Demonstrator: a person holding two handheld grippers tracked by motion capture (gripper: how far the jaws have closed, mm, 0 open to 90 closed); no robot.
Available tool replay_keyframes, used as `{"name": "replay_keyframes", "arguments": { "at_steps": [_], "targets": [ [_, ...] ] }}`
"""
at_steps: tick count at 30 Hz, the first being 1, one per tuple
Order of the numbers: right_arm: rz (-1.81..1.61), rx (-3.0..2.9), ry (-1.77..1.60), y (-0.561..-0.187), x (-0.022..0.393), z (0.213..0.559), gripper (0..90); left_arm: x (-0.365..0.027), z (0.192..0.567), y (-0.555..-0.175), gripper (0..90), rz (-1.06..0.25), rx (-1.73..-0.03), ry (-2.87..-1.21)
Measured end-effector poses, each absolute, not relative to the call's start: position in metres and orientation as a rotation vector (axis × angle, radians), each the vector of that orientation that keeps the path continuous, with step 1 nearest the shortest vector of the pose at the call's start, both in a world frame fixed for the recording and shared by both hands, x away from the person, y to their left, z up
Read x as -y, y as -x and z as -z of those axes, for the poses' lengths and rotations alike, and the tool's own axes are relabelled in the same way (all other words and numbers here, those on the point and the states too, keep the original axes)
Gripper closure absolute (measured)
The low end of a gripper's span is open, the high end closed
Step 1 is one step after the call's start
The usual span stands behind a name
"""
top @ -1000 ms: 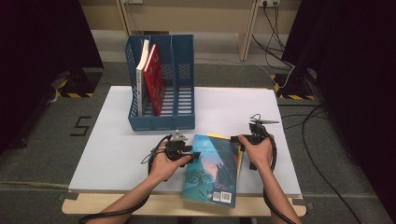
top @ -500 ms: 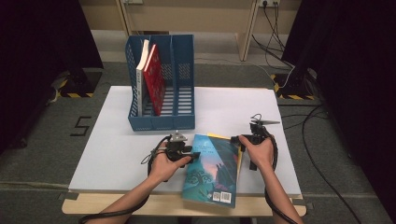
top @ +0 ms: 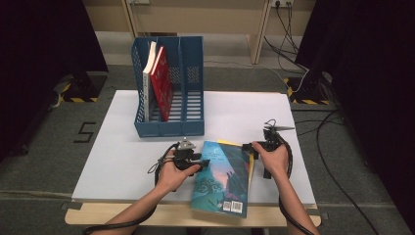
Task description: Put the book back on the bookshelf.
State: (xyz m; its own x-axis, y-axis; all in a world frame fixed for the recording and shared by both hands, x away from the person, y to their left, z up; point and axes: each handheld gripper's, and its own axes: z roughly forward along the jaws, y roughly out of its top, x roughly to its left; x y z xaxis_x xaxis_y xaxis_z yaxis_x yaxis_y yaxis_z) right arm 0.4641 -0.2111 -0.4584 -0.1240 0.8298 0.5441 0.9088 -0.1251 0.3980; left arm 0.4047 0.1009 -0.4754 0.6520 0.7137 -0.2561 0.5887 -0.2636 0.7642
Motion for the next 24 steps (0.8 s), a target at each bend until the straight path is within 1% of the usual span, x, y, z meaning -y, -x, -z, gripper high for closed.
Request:
{"name": "replay_keyframes", "arguments": {
  "at_steps": [13,24],
  "targets": [
    [1.093,2.053,1.970,-0.4682,0.2090,0.4591,53.5,-0.1014,0.4758,-0.4049,51.8,-0.171,-1.019,-1.958],
    [1.118,1.994,1.988,-0.4666,0.2107,0.4600,55.9,-0.1012,0.4772,-0.4033,51.7,-0.179,-1.029,-1.938]
  ]
}}
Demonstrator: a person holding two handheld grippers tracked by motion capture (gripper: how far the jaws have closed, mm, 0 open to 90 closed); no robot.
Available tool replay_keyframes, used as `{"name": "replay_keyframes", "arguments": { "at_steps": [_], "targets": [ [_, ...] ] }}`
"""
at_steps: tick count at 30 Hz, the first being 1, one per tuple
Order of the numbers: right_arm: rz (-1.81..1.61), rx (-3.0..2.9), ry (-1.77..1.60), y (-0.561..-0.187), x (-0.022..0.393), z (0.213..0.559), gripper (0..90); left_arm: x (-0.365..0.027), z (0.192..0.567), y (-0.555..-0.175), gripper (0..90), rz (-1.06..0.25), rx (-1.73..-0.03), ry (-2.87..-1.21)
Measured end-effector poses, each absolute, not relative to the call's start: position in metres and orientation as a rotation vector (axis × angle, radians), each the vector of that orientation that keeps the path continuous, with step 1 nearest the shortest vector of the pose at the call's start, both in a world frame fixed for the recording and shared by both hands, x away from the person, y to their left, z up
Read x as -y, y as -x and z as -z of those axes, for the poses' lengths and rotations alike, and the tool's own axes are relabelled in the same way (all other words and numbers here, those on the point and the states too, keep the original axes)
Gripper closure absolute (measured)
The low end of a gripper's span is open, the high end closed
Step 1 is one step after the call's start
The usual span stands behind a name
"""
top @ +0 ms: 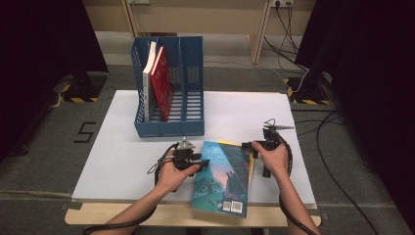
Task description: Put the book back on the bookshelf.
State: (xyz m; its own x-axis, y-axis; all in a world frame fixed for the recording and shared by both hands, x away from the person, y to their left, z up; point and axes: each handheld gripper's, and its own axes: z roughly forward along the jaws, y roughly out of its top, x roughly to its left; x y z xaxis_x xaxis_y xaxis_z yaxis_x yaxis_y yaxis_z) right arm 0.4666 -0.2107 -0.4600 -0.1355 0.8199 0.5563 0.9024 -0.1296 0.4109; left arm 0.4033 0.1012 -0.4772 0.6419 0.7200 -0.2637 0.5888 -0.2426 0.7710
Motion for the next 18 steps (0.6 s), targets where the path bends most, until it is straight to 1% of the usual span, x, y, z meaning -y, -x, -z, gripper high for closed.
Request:
{"name": "replay_keyframes", "arguments": {
  "at_steps": [7,18],
  "targets": [
    [1.103,1.982,2.020,-0.4658,0.2088,0.4550,56.8,-0.1009,0.4792,-0.4011,51.8,-0.180,-1.051,-1.907],
    [1.080,1.911,2.039,-0.4641,0.2111,0.4588,56.5,-0.1010,0.4794,-0.4007,51.9,-0.187,-1.048,-1.908]
  ]
}}
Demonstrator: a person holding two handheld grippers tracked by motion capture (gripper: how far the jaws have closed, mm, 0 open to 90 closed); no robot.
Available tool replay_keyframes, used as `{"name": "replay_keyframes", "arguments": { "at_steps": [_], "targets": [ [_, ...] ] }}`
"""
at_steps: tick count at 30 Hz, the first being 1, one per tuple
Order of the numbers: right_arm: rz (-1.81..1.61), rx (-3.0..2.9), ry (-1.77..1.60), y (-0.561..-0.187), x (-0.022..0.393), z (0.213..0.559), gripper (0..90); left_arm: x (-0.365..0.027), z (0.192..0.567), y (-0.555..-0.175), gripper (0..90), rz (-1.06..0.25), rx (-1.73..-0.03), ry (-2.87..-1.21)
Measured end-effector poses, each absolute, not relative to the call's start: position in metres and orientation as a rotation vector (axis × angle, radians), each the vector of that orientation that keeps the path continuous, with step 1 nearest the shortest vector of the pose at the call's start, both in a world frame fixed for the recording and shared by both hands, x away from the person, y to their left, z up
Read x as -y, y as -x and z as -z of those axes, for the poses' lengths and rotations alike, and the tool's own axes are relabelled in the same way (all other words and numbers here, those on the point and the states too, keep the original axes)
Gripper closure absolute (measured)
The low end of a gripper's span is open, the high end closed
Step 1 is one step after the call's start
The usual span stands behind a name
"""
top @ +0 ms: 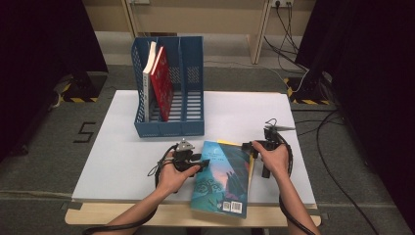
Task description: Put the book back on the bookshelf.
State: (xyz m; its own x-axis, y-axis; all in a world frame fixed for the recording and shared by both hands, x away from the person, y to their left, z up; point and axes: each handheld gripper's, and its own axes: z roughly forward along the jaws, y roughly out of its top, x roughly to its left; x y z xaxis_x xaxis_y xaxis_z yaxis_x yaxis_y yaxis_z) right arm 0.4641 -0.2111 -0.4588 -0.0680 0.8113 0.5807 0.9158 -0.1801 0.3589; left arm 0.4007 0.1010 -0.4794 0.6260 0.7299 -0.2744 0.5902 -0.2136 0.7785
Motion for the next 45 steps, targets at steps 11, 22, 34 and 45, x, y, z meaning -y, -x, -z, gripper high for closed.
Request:
{"name": "replay_keyframes", "arguments": {
  "at_steps": [11,22,34,45],
  "targets": [
    [1.074,1.900,2.046,-0.4627,0.2104,0.4586,56.5,-0.1010,0.4794,-0.4011,51.8,-0.179,-1.050,-1.905],
    [1.063,1.897,2.046,-0.4608,0.2120,0.4580,56.5,-0.1005,0.4795,-0.4005,51.8,-0.183,-1.051,-1.904],
    [1.052,1.873,2.057,-0.4623,0.2133,0.4589,60.5,-0.1008,0.4798,-0.4012,51.8,-0.175,-1.055,-1.900],
    [1.052,1.864,2.067,-0.4617,0.2136,0.4565,62.5,-0.1021,0.4804,-0.4017,51.8,-0.165,-1.058,-1.895]
  ]
}}
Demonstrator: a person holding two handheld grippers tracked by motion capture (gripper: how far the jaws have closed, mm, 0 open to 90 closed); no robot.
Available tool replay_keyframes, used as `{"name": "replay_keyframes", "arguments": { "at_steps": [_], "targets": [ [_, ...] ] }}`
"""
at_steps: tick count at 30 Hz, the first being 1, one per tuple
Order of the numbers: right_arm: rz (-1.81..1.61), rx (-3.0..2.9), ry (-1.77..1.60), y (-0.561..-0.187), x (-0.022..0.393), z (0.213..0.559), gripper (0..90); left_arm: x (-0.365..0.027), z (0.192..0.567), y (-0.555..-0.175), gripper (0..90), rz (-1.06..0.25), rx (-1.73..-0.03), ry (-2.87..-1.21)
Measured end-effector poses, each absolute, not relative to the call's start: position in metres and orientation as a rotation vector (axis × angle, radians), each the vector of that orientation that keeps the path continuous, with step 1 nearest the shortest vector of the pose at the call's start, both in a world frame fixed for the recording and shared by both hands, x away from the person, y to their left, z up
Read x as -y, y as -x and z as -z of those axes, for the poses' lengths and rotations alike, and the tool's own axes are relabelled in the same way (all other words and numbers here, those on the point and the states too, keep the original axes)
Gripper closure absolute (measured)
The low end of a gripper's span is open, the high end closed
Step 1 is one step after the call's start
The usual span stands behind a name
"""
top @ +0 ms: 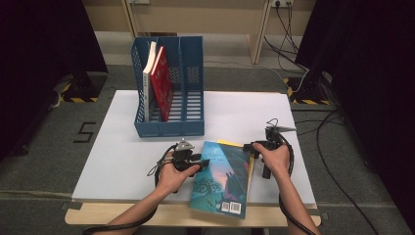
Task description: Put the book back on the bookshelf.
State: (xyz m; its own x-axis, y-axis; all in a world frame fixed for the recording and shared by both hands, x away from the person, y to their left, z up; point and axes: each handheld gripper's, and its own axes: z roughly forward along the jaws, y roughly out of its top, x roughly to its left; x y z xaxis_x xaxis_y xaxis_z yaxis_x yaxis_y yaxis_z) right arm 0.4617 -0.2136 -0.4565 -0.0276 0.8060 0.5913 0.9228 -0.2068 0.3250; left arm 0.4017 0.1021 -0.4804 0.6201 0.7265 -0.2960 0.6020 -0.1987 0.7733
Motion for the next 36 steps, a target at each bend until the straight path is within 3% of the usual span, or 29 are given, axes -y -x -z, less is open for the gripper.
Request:
{"name": "replay_keyframes", "arguments": {
  "at_steps": [23,36],
  "targets": [
    [0.992,1.837,2.049,-0.4620,0.2151,0.4579,60.1,-0.1018,0.4801,-0.4013,52.0,-0.167,-1.058,-1.899],
    [1.018,1.774,2.069,-0.4604,0.2172,0.4605,63.0,-0.1019,0.4802,-0.4016,51.9,-0.164,-1.056,-1.898]
  ]
}}
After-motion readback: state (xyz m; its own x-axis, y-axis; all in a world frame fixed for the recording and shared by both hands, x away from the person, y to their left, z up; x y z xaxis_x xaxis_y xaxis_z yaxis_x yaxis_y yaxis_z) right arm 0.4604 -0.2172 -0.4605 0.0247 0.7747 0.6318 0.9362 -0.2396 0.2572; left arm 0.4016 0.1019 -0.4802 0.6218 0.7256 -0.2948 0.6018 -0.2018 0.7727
